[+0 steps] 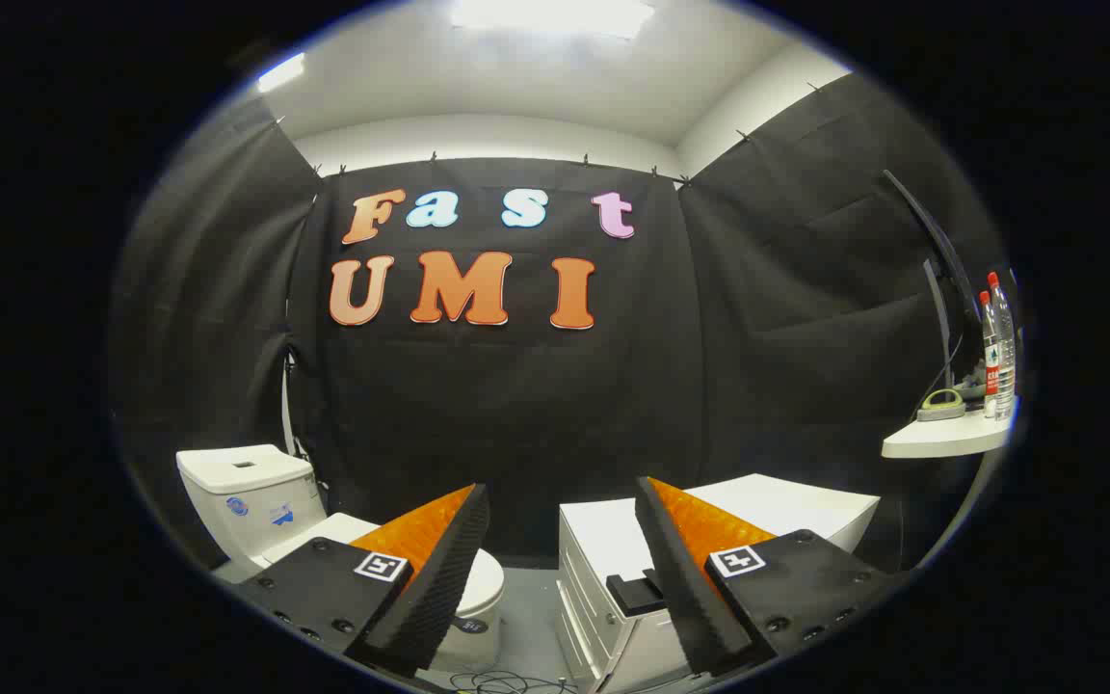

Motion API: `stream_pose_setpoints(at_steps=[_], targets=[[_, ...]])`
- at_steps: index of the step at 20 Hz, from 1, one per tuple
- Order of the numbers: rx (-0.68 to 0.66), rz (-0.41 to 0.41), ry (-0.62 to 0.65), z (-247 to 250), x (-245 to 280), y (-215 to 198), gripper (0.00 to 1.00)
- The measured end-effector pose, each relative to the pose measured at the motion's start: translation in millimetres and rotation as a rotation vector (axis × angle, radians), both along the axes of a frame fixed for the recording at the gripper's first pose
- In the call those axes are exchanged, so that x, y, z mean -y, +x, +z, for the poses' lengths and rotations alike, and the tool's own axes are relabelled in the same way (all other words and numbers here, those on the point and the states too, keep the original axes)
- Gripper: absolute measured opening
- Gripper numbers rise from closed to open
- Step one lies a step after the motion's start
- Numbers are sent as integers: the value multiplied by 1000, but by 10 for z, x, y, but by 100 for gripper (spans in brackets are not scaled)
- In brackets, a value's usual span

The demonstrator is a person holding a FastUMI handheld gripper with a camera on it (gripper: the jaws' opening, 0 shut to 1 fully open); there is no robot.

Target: Open the toilet lid.

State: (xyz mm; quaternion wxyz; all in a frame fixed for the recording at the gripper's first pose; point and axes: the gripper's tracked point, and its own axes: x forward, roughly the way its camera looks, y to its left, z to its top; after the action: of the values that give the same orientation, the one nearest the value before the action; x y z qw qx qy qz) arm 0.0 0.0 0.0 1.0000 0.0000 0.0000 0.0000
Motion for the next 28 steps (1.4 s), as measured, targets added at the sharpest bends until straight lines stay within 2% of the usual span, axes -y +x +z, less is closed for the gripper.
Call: stream_pose_setpoints(at_steps=[21, 24, 28], targets=[[-8, -18, 7, -1, 38, -3, 98], [-39, -4, 0, -62, -54, -20, 98], [5, 2, 12, 190, -272, 55, 98]])
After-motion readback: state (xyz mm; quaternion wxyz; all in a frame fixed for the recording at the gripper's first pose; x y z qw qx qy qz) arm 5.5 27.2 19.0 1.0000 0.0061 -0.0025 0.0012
